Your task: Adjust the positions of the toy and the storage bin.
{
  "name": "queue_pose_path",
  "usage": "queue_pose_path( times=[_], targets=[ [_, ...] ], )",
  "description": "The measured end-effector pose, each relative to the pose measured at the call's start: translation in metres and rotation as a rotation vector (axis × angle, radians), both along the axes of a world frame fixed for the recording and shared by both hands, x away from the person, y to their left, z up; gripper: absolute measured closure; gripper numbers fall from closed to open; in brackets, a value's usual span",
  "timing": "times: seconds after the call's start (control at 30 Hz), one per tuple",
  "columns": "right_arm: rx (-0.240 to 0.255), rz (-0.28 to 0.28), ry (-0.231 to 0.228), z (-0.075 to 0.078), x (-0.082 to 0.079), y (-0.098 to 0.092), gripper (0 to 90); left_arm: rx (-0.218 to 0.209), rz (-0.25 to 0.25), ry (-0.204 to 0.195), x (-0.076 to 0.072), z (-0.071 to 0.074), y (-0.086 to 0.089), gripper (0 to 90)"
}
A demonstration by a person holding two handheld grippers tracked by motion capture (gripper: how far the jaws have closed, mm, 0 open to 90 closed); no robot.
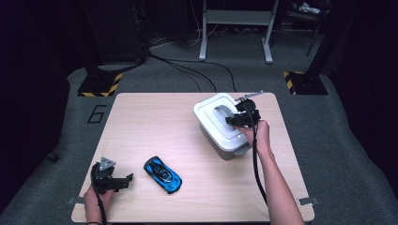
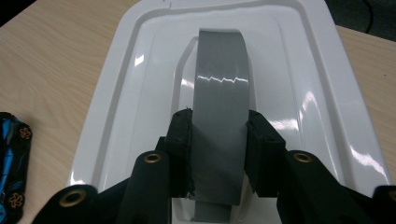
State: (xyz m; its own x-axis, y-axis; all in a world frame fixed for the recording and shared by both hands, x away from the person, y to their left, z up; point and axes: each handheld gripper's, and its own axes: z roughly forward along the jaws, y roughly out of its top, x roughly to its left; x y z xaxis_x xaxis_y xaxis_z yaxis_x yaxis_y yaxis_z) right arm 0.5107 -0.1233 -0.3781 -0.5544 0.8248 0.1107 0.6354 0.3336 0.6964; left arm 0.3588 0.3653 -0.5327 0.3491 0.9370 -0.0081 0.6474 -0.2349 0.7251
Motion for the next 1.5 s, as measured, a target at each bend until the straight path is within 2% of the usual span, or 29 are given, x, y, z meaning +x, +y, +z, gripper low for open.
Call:
queue_pose_path(
  times=[0.2, 0.4, 0.6, 0.7, 0.9, 0.97, 1.13, 1.2, 1.27, 1.43, 1.47, 1.5],
  targets=[
    [0.007, 0.026, 0.011, 0.0, 0.004, 0.008, 66.0, 0.0, 0.001, 0.0, 0.0, 0.0, 0.0, 0.0],
    [0.0, 0.079, 0.014, 0.0, 0.007, 0.018, 66.1, 0.0, 0.001, -0.002, 0.0, 0.0, 0.0, 0.0],
    [-0.025, 0.07, -0.004, 0.0, 0.007, 0.023, 65.4, 0.0, 0.001, -0.001, 0.0, 0.0, 0.0, 0.0],
    [-0.058, 0.057, -0.014, -0.001, 0.005, 0.025, 60.4, 0.0, 0.001, -0.001, 0.0, 0.0, 0.0, 0.0],
    [-0.066, 0.052, -0.033, -0.004, -0.002, 0.024, 48.6, 0.0, 0.001, -0.001, 0.0, 0.0, 0.0, 0.0],
    [-0.059, 0.048, -0.04, -0.002, -0.005, 0.023, 46.0, 0.0, 0.001, -0.001, 0.0, 0.0, 0.0, 0.0],
    [-0.025, 0.038, -0.066, 0.007, -0.019, 0.015, 28.3, 0.0, 0.001, -0.001, 0.0, 0.0, 0.0, 0.0],
    [-0.019, 0.036, -0.071, 0.01, -0.027, 0.013, 25.6, 0.0, 0.002, -0.001, 0.0, 0.0, 0.0, 0.0],
    [-0.014, 0.037, -0.07, 0.012, -0.035, 0.009, 18.3, 0.0, 0.001, -0.001, 0.0, 0.0, 0.0, 0.0],
    [0.005, 0.031, -0.07, 0.01, -0.062, -0.003, 12.4, 0.0, 0.002, -0.002, 0.0, 0.0, 0.0, 0.0],
    [0.005, 0.031, -0.07, 0.01, -0.062, -0.003, 12.4, 0.0, 0.002, -0.002, 0.0, 0.0, 0.0, 0.0],
    [0.005, 0.036, -0.08, 0.009, -0.076, -0.008, 9.7, 0.0, 0.003, -0.002, 0.0, 0.0, 0.0, 0.0]
  ],
)
